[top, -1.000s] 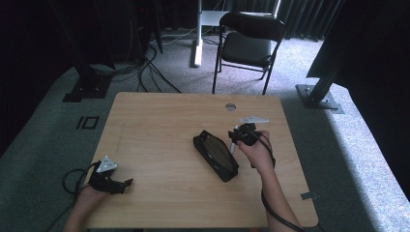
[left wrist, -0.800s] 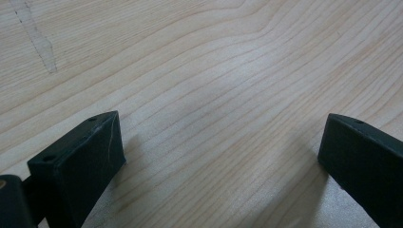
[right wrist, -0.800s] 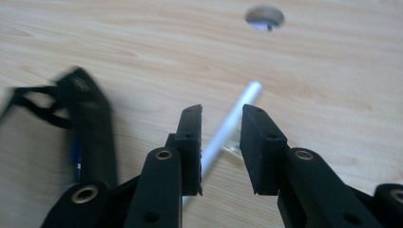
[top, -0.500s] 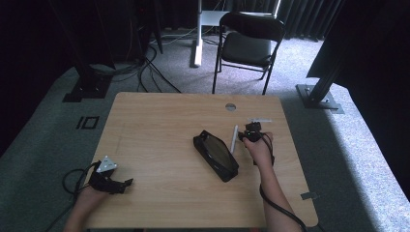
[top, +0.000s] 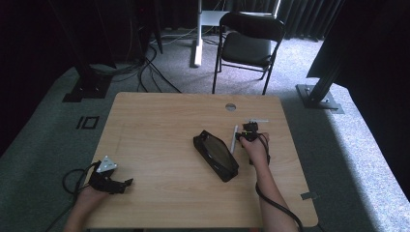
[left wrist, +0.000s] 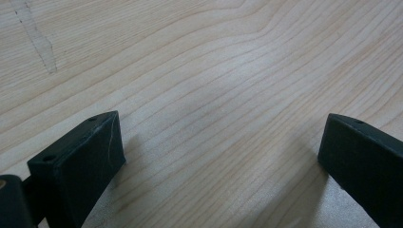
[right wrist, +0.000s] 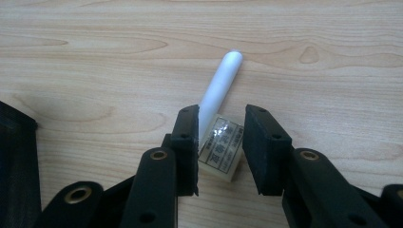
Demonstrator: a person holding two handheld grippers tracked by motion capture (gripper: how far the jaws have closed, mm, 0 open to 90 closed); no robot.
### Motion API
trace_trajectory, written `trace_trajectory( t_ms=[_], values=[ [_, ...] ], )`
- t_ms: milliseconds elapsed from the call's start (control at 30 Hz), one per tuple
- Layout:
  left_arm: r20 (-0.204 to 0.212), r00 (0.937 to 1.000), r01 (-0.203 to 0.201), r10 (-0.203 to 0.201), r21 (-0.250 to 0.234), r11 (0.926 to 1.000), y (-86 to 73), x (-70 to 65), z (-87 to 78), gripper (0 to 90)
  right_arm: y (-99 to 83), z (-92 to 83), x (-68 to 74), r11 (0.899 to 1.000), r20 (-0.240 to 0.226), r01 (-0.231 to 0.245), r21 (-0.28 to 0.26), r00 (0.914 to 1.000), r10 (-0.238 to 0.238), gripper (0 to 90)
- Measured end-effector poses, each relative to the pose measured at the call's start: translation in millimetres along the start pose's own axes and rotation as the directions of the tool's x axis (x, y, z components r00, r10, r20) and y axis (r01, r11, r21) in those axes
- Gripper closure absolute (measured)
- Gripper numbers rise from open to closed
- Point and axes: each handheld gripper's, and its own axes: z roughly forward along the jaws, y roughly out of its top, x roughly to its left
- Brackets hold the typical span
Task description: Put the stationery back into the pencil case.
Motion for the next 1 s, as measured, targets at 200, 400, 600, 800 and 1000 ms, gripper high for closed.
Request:
trace_trajectory(
  t_ms=[200,400,600,800,1000],
  values=[
    [0.000,1.0000,-0.001,0.001,0.000,1.0000,0.0,0.0,0.0,1.6,0.9,0.3,0.5,1.000,0.013,0.020,0.017,0.9997,-0.020,64.5],
    [0.000,1.0000,0.000,0.000,0.000,1.0000,0.0,0.0,0.0,1.6,-0.6,0.9,-1.9,0.999,0.011,0.005,0.034,0.9999,-0.006,68.0],
    [0.000,1.0000,0.000,0.000,0.000,1.0000,0.0,0.0,0.0,1.6,-0.1,0.4,-2.8,0.998,-0.012,-0.016,0.053,0.9998,0.017,63.4],
    [0.000,1.0000,0.000,0.000,0.000,1.0000,0.0,0.0,0.0,1.6,-2.0,3.0,-3.1,0.997,0.008,0.001,0.076,1.0000,-0.001,68.0],
    [0.000,1.0000,0.000,0.000,0.000,1.0000,0.0,0.0,0.0,1.6,4.5,-9.7,-4.0,0.999,0.003,0.007,0.051,1.0000,-0.007,68.1]
  ],
)
